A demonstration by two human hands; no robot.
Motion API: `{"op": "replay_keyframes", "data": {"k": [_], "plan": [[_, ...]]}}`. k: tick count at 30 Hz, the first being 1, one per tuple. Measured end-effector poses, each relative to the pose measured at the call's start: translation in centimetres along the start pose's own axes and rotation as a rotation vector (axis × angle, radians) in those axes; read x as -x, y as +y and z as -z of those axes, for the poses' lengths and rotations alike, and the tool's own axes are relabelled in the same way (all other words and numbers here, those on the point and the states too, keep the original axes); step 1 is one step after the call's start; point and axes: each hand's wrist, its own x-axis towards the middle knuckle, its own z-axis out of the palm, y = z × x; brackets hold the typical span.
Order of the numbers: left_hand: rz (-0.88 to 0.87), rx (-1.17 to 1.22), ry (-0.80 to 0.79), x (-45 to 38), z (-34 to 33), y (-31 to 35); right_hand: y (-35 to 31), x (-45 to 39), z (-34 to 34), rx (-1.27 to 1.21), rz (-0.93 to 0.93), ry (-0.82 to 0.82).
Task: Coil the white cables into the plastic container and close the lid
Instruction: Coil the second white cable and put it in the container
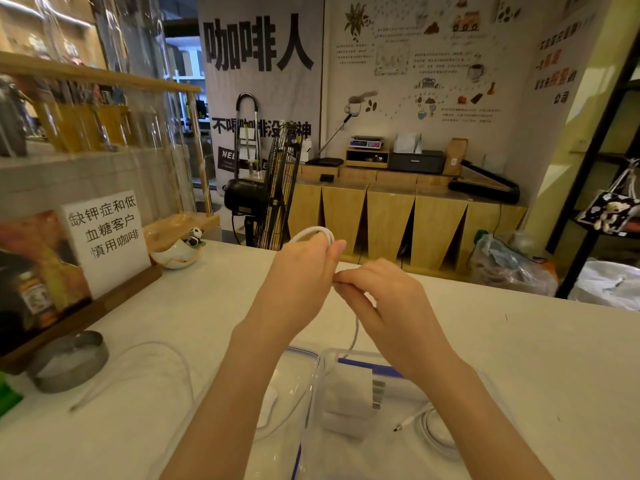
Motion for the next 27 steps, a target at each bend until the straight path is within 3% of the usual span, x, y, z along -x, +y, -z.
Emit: {"op": "replay_keyframes", "data": {"k": [4,9,16,22,24,27], "plan": [[-0.034,0.016,0.017,0.1,0.4,0.0,-0.3,-0.1,-0.2,-0.132,-0.024,0.022],[-0.029,0.198,0.119,0.2,0.8,-0.3,-0.9,-0.1,-0.3,-0.417,-0.138,-0.13],[0.01,0.041,-0.234,-0.1,1.0,-0.4,-0.3,-0.1,-0.2,-0.341,-0.152,-0.044],[0.214,0.357,-0.419,0.4,0.5,-0.9,-0.1,-0.1,-0.3,-0.183,-0.107,0.069],[0.315,0.313,-0.468,0.5,0.5,-1.3,-0.5,-0.3,-0.7,-0.134,-0.118,0.01],[0.448,0.302,-0.486,0.5,0.9,-2.6,0.0,-1.0,-1.9,0.031,-0.209,-0.311]]}}
